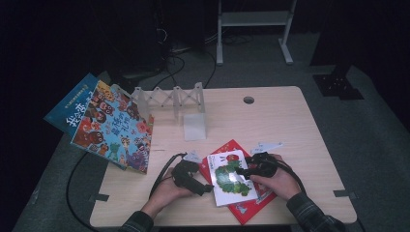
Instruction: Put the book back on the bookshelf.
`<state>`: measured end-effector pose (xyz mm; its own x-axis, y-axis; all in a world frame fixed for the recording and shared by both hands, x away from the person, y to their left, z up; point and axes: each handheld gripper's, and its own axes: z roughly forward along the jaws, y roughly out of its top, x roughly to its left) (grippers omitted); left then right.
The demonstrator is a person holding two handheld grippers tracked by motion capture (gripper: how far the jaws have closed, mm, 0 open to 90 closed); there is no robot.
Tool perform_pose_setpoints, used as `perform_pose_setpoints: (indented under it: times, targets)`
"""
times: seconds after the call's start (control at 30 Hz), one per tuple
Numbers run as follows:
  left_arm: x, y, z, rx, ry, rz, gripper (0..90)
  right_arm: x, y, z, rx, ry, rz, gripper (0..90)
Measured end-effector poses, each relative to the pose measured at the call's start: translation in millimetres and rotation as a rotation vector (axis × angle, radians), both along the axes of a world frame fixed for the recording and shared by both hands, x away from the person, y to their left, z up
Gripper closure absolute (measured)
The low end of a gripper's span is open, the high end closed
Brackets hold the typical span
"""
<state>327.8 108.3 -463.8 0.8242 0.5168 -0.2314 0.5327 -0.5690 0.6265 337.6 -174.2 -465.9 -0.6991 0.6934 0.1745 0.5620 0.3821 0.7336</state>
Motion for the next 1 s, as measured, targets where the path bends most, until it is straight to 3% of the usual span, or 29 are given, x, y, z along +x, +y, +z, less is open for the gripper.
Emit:
perform_pose_setpoints:
  times: [0.33,0.63,1.0]
  targets:
    - [-0.7,-0.3,-1.3,-0.009,0.015,0.006,1.0,-3.8,9.6,1.6,-0.015,-0.012,0.03,34.6]
    - [-1.3,-1.6,-0.9,-0.008,0.018,-0.005,1.0,-26.0,-4.1,2.4,0.002,0.053,0.082,33.8]
    - [0.7,0.0,-2.3,-0.009,0.039,0.017,1.0,-29.2,10.9,1.3,0.006,0.052,0.092,31.2]
